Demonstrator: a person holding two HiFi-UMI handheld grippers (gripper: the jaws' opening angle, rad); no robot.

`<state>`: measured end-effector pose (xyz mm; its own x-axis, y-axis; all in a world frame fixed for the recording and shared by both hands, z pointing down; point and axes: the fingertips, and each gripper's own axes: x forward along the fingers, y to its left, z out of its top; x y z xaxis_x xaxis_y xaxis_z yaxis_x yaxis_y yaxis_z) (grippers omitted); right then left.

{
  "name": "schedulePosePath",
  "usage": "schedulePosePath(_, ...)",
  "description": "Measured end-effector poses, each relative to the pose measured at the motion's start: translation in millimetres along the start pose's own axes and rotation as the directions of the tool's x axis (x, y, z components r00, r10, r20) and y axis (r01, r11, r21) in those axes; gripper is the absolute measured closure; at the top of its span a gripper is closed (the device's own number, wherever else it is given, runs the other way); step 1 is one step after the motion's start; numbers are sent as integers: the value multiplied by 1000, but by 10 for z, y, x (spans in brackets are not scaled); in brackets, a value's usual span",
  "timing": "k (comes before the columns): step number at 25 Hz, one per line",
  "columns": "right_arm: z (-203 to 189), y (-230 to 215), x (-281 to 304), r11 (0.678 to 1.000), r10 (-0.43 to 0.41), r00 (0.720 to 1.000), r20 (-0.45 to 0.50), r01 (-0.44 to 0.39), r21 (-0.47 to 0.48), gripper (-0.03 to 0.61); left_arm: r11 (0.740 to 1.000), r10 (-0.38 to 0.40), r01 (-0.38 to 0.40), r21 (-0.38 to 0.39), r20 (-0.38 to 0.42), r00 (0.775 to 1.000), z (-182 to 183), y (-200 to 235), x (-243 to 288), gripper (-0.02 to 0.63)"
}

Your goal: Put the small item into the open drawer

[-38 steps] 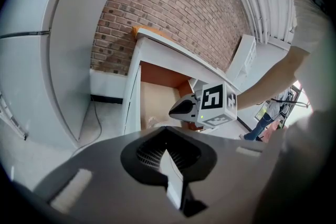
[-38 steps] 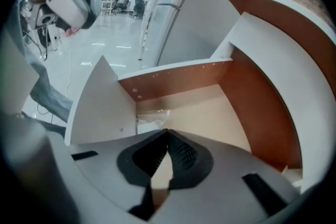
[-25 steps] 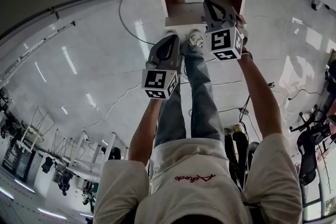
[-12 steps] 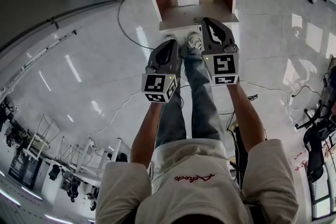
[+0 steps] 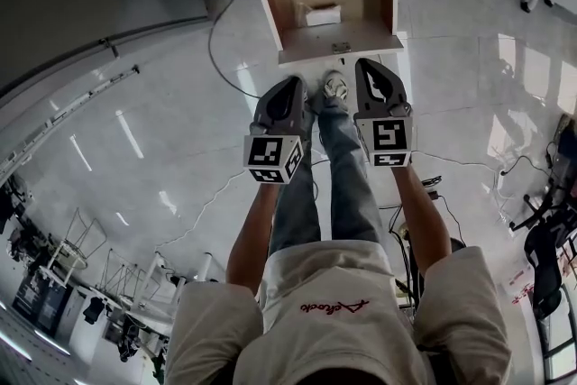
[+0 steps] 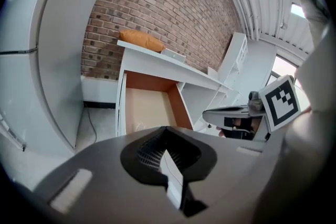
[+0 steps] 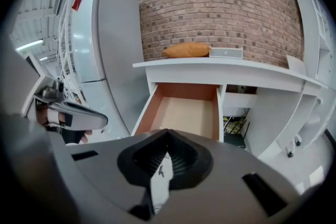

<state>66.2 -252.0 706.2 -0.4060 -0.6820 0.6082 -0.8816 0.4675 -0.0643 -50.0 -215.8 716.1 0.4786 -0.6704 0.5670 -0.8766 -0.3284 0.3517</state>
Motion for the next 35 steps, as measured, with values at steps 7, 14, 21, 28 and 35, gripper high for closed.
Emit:
schedulePosePath(7,365,24,-264,1000,-24,999,41,24,16,566,1000,7,-7,6,42,999,312,-33,-205,606)
schedulePosePath(14,926,40,-545,999,-39,993,115,40,-2,566,999,13,-16,28,113,993,800,-74,-424,606)
schedulePosePath(21,1221,3,-938,998,-66,987,145,66,5,566,999,20,-27,46,154,988,1173,-254,-726,606)
schedulePosePath(28,1453,10,-1309,995,-95,978,184,93,19,566,995,-10,-9,98,196,981,1534,-515,-1007,606)
schedulePosePath(35,1871,32,-1591,994,-104,962,252,104,13,566,989,-20,-20,149,265,964,2031,-643,-1235,606)
